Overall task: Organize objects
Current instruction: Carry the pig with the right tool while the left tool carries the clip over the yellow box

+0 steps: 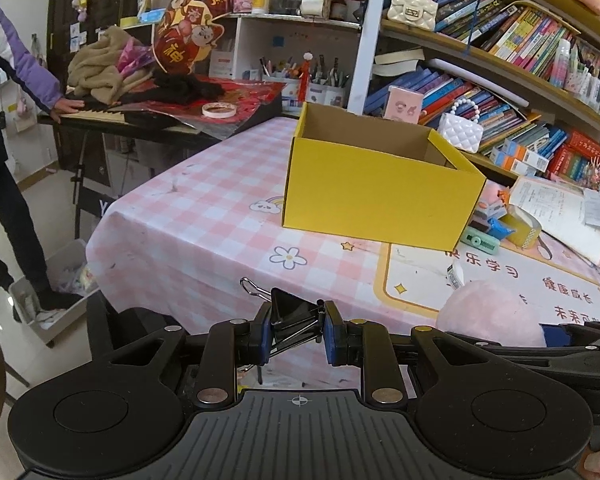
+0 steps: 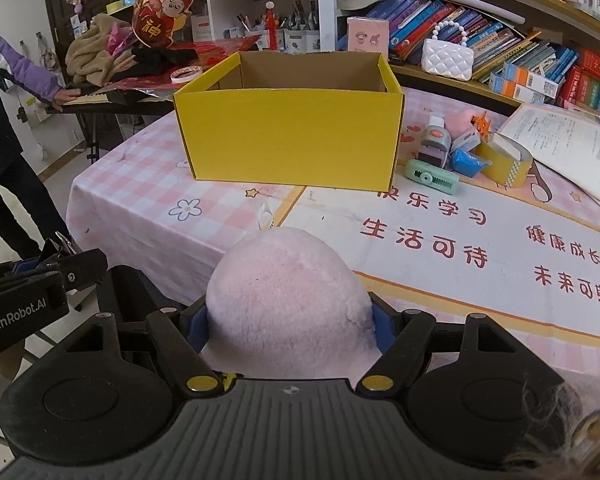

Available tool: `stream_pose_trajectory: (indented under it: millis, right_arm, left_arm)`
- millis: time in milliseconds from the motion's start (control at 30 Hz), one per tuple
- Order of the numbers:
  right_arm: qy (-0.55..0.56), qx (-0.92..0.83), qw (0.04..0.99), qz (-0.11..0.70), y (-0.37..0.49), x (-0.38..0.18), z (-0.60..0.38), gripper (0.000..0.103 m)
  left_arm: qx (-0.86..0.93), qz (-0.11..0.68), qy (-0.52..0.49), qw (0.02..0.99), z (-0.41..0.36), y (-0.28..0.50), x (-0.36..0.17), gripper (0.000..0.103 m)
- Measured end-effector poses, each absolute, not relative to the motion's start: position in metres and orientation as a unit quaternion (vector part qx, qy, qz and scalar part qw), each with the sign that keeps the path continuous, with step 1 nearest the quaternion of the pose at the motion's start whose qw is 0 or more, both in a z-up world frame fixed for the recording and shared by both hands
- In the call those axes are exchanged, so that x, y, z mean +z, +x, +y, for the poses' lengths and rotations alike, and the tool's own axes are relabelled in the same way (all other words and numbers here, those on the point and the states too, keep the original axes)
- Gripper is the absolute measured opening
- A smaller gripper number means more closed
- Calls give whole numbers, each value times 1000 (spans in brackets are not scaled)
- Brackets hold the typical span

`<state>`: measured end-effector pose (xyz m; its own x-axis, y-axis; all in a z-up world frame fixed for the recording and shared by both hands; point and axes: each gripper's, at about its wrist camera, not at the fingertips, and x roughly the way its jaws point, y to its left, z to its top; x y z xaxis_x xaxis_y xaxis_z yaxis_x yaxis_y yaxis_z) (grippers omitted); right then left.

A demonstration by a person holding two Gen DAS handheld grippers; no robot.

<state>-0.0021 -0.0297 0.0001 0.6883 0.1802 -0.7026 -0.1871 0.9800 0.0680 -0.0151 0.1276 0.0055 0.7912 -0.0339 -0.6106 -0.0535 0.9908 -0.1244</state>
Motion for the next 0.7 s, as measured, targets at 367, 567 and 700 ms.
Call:
stream_pose_trajectory:
  millis: [367,567,700]
  right_arm:
    - [-6,74,924,375,-2,7,-34,74]
    - [-4,68,924,375,3,9,-37,74]
    - [-1,70,926,372,11,12,-36,74]
  left_arm:
    - [-29,312,-60,948,121,-4,12,23]
    - [-40,310,-54,948,117,3,15,23]
    - [-41,305,-56,950,116,11,19,23]
